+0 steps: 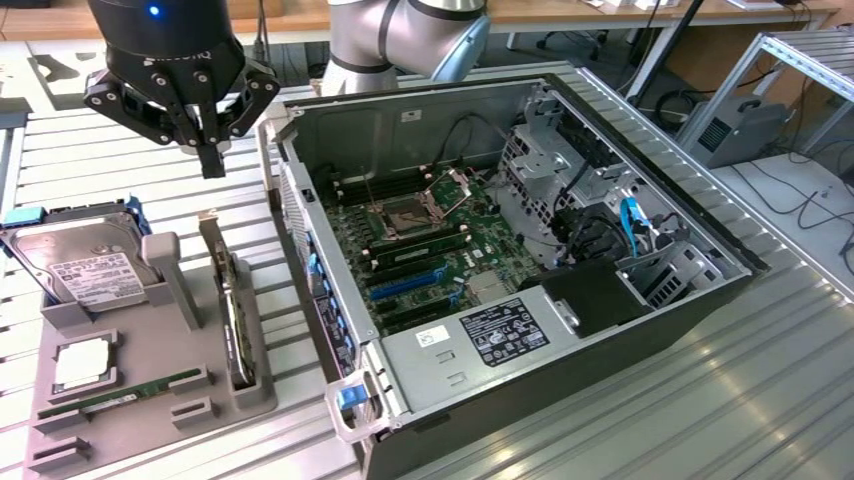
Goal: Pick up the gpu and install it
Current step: 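Reach for the gpu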
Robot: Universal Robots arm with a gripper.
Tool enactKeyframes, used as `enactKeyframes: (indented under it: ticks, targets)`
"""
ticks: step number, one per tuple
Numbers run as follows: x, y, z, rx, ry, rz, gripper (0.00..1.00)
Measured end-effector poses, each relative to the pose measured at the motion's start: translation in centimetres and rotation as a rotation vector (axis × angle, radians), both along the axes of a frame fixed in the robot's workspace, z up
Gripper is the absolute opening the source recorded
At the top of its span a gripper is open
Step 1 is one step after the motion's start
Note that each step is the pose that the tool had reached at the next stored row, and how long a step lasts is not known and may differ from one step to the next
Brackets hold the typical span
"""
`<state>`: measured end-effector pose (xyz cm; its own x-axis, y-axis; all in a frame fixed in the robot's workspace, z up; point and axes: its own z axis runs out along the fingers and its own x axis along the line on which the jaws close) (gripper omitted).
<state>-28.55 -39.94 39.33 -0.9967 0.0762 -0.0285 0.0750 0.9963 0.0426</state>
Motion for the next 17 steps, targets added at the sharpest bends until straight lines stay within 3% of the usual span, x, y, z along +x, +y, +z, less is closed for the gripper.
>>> enactKeyframes:
  ticks: [3,9,17]
  targets:
    - [0.0,-0.17,0.00,0.0000,0.0000,0.000,0.11]
    - [0.0,-0.94,0.01,-0.0001,0.0001,0.000,0.11]
    - [0.0,-1.39,0.00,0.0000,0.0000,0.000,0.11]
